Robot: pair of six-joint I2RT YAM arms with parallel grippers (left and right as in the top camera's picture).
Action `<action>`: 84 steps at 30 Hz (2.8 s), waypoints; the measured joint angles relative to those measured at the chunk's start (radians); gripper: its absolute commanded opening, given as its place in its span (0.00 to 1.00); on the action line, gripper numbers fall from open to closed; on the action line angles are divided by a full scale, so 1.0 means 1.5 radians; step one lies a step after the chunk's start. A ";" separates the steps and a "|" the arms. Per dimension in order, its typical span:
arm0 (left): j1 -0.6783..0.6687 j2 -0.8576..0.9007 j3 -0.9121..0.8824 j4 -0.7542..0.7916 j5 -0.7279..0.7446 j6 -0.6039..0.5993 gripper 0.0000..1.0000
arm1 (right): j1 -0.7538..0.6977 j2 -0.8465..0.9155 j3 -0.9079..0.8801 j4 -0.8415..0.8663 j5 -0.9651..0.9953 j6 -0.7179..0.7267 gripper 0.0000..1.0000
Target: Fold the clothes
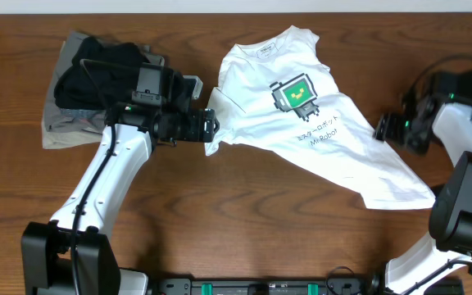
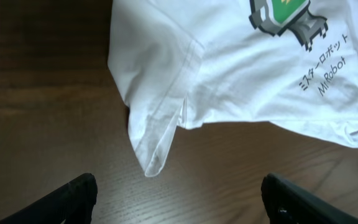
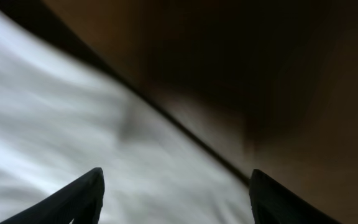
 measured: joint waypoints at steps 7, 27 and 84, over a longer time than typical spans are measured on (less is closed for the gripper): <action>0.000 0.000 0.000 0.005 0.000 0.004 0.87 | -0.005 -0.023 -0.069 0.061 0.042 0.005 0.21; 0.000 0.000 0.000 0.010 0.000 0.005 0.87 | -0.013 -0.040 0.153 0.354 0.029 0.033 0.51; -0.223 0.300 0.041 0.306 -0.079 -0.216 0.48 | 0.079 0.002 0.151 0.004 -0.154 0.057 0.80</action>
